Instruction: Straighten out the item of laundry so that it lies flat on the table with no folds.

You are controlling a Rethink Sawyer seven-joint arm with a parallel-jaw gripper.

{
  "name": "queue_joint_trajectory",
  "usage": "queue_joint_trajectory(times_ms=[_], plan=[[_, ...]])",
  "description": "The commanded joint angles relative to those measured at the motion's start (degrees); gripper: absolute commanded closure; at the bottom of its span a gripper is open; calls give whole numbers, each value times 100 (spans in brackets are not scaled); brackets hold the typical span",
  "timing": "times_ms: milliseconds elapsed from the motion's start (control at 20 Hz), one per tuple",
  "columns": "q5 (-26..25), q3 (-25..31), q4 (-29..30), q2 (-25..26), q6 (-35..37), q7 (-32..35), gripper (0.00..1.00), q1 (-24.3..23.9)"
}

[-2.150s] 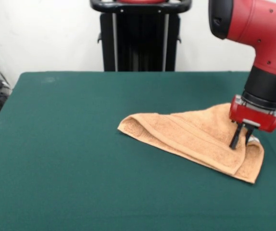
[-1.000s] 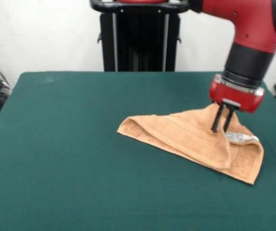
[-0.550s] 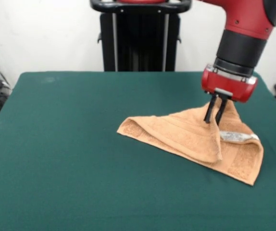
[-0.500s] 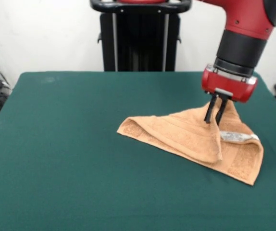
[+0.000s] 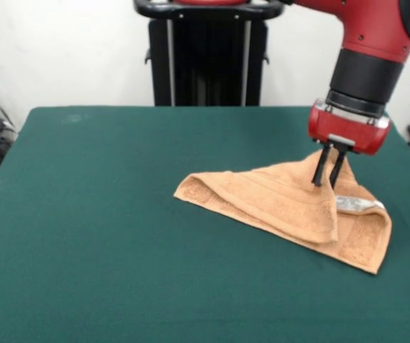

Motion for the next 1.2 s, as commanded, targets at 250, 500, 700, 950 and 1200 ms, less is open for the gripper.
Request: queue_joint_trajectory(times_ms=[250, 500, 700, 950, 1200], plan=[[-230, 1241, 1354, -262, -448, 1110, 100, -412], [-559, 1430, 1909, -611, -669, 987, 100, -816], [-807, 1573, 2251, -773, -871, 1014, 100, -1108], [-1128, 1701, 2492, -896, -1001, 968, 100, -1434], [-1218, 1741, 2487, -773, -1190, 1088, 100, -1449]])
